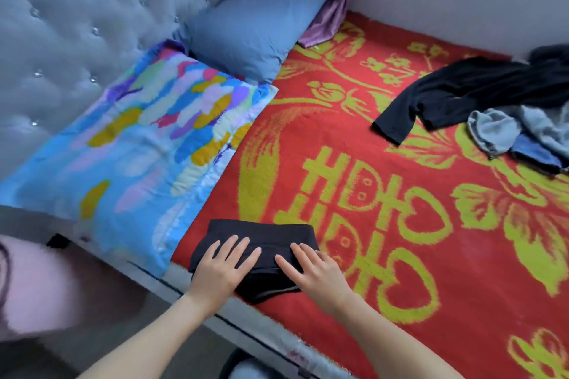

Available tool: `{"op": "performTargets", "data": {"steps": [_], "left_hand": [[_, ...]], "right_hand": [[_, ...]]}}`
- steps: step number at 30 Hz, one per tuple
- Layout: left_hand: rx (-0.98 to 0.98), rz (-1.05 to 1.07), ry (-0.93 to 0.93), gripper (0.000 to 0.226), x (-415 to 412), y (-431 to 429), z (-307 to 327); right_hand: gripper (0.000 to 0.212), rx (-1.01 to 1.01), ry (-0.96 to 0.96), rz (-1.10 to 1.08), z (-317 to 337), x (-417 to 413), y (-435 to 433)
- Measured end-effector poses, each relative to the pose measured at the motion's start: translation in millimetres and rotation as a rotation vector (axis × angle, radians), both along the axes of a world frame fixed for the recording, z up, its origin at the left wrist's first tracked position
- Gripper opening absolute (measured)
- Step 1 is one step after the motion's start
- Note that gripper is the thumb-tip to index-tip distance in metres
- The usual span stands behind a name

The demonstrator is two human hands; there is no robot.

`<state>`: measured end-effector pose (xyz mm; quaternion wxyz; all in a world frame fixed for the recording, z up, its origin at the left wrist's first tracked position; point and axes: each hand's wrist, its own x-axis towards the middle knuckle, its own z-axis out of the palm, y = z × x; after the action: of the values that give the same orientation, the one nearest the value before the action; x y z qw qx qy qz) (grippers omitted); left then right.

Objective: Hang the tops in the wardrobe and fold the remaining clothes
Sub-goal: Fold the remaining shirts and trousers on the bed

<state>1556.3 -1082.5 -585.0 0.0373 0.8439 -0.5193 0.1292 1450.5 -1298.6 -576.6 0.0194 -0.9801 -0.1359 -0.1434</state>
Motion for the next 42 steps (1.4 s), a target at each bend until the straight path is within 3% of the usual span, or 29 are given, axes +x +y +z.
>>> {"op": "performTargets", "data": {"steps": [1,4,6,10,19,22,24,27,33,42], "left_hand": [[0.022,0.078,-0.016,0.051,-12.3,13.3,14.2],[0.063,0.325,-0.068,0.05,-59.2,62.9,64.2],[0.063,0.461,-0.071,0.048,-93.5,93.0,96.4],[-0.013,0.649,-0.204,0.043,-149.7,142.2,148.1],[-0.059,1.029,-0.321,0.044,-293.2,278.6,206.2],[-0.029,1.106,-0.325,0.046,-338.6,331.0,207.9],[-0.007,1.149,-0.316,0.052,-367.7,366.4,205.9],[-0.029,1.21,-0.327,0.06,-411.2,430.4,201.1],[-0.17,1.328,-0.287,0.046,-491.9,545.5,187.4],[-0.251,1.32,-0.17,0.045,-511.1,610.2,141.6]], "right_hand": [[0.037,-0.009,-0.008,0.081,14.1,3.8,7.4],[0.081,-0.133,0.007,0.362,65.4,15.1,42.1],[0.092,-0.177,-0.026,0.458,101.2,14.2,71.0],[0.052,-0.15,-0.245,0.652,151.8,4.4,126.2],[0.045,-0.029,-0.593,1.052,220.1,-59.6,297.0],[0.04,-0.021,-0.57,1.142,219.1,-90.4,358.9],[0.065,-0.061,-0.507,1.201,212.5,-107.3,400.2],[0.036,-0.042,-0.523,1.237,213.1,-144.0,473.3],[0.047,-0.099,-0.534,1.37,231.0,-208.6,616.3],[0.047,-0.156,-0.392,1.412,192.8,-226.8,683.3]]}}
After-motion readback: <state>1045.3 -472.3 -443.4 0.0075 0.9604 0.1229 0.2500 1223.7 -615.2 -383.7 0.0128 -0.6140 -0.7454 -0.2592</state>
